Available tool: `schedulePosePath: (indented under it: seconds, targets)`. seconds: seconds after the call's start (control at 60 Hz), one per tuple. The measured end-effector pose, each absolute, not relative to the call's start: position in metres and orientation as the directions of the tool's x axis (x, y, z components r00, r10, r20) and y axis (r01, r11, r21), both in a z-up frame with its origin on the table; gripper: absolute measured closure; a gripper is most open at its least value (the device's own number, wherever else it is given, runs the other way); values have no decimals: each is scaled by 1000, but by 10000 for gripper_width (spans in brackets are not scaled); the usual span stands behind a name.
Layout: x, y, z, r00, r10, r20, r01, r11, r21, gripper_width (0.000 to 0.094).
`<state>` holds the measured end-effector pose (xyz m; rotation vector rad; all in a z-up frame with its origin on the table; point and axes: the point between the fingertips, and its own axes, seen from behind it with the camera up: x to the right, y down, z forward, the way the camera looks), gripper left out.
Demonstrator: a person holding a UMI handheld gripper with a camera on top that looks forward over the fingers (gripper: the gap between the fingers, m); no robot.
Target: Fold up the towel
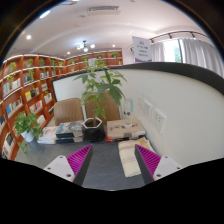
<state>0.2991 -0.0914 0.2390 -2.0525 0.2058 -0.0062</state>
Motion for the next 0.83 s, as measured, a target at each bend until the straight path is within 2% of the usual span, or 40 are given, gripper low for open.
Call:
schedulePosePath:
  seconds: [0.383,0.833]
  targets:
    - [142,-189,238,997,34,-74,-49,-483,-874,72]
    - [101,-227,231,994,86,-66,-15,-493,-870,79]
